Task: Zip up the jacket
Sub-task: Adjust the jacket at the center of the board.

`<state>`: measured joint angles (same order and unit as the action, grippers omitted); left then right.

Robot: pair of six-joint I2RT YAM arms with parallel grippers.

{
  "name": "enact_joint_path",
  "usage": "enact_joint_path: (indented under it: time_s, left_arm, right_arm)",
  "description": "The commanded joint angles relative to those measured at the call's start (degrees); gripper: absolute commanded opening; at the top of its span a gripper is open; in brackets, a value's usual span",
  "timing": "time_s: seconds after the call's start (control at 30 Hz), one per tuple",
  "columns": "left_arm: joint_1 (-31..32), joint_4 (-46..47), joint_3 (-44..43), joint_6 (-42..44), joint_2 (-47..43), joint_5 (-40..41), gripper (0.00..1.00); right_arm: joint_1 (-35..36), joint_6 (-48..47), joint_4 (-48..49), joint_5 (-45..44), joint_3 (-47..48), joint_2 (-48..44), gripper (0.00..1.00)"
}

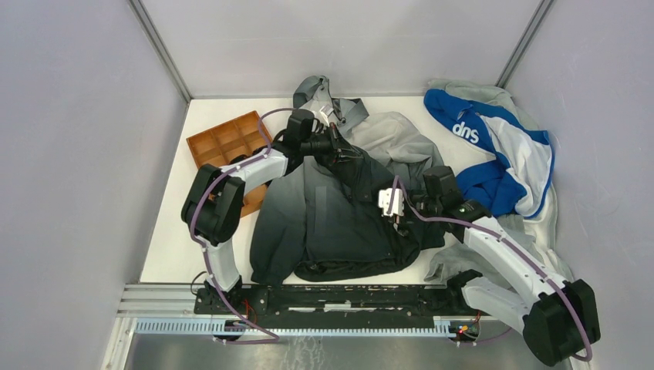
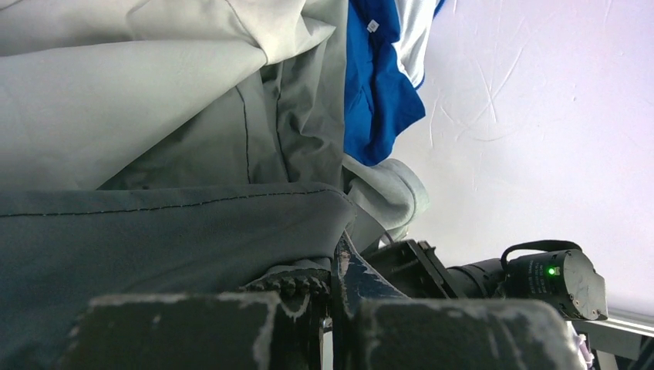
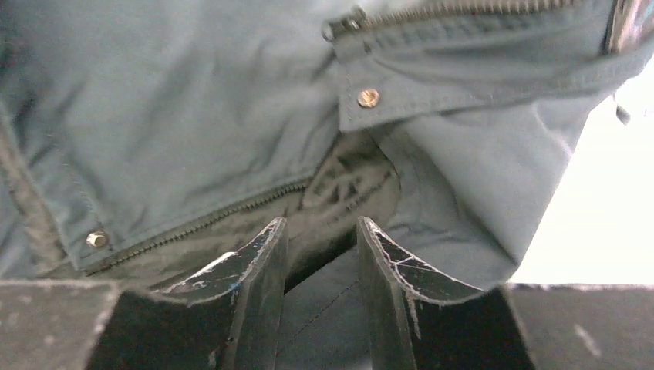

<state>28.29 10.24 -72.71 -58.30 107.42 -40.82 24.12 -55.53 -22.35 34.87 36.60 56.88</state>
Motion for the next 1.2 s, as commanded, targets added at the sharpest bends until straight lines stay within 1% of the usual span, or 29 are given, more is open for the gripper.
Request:
enact_joint_path:
  time_s: [0.0,0.17,0.23,0.33,0.53,0.63,0.73,0.77,0.87,1.0,1.07,1.13,1.17]
  left_arm:
    - [-0.9,-0.57,-1.83,2.16,-0.64,-0.06,0.06]
    - [-1.08,-0.48,-2.48,4.38,1.47,3.52,0.15]
    - [-1.1,-0.71,-3.4,5.49,2.37,6.4,0.22]
    - [-1.13,-1.14,-5.22,7.31,4.06,10.88,0.26]
    - [-1.14,-1.23,-7.81,9.08,5.86,16.71,0.36]
    - [-1.22,-3.42,-8.36,11.23,4.45,19.31,0.43]
    - [-1.21,-6.74,-7.56,14.89,0.46,21.74,0.48]
    - [-1.16,-7.4,-6.55,16.05,-2.08,22.28,0.48]
    - [-1.09,-9.32,-2.59,19.4,-8.87,23.05,0.56]
    - [-0.6,-9.89,6.01,20.37,-17.46,22.14,0.59]
    - [0.66,-9.73,10.59,20.18,-21.1,22.58,0.59]
    - [3.53,-6.74,15.71,21.02,-24.39,24.13,0.59]
    - [7.6,-1.18,20.61,23.06,-27.19,26.76,0.59]
  right_arm:
    - [-0.22,3.93,3.17,-14.4,-0.79,0.64,0.42]
    - [-3.57,7.39,5.97,-18.33,-2.49,0.03,0.38]
    - [-5.25,8.22,5.72,-17.91,-2.43,1.6,0.38]
    - [-7.09,8.9,2.6,-14.14,-0.92,6.15,0.38]
    - [-10.9,11.58,-1.11,-7.23,3.85,14.51,0.4]
    - [-12.55,10.89,-3.05,-4.11,6.82,17.24,0.43]
    - [-13.59,8.89,-6.3,0.07,9.81,18.99,0.47]
    - [-13.74,7.94,-7.82,1.69,10.78,19.57,0.47]
    - [-13.94,6.58,-11.84,5.05,13.26,21.68,0.48]
    - [-13.89,4.72,-14.13,7.69,13.7,21.99,0.47]
    - [-14.01,4.01,-14.52,8.23,13.52,21.4,0.48]
    - [-14.08,3.35,-14.94,8.83,13.5,20.67,0.48]
    - [-14.25,3.64,-15.26,9.39,13.77,20.05,0.49]
